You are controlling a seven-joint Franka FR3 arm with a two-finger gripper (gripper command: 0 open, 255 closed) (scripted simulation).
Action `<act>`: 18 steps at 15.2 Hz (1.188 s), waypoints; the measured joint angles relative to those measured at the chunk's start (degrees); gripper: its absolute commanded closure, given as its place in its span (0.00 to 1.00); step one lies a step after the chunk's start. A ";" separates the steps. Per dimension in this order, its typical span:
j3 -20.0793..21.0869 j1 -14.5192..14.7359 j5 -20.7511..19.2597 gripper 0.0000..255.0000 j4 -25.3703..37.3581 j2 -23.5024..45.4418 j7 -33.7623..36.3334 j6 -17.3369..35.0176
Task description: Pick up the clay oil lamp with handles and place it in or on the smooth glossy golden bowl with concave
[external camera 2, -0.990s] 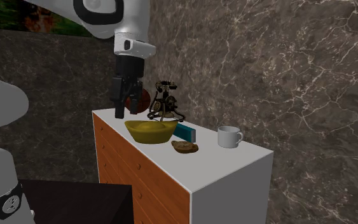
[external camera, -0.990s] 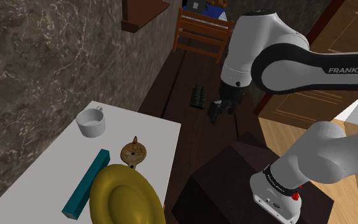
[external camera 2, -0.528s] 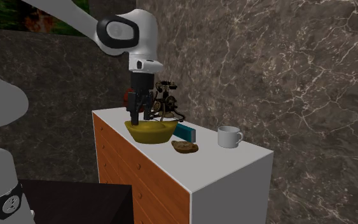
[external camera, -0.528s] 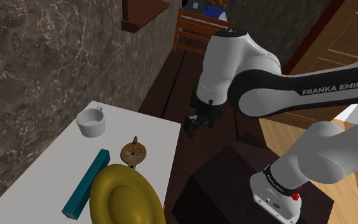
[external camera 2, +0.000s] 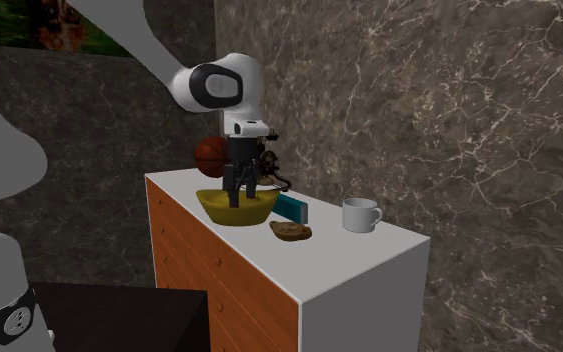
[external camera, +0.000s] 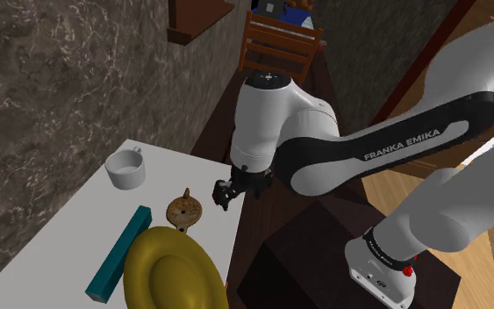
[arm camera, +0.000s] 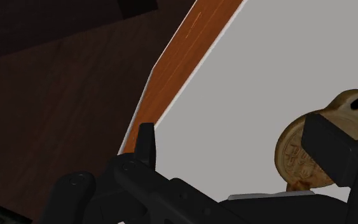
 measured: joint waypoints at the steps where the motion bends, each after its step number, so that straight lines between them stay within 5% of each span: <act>1: 1.10 -0.38 -2.06 0.00 1.55 2.69 2.87 1.00; 6: 3.11 0.89 -14.39 0.00 9.09 15.83 17.64 4.41; 11: -0.88 7.66 -26.41 0.00 19.47 29.02 30.58 4.95; 18: -4.03 10.98 -31.31 0.00 22.90 34.39 35.01 7.23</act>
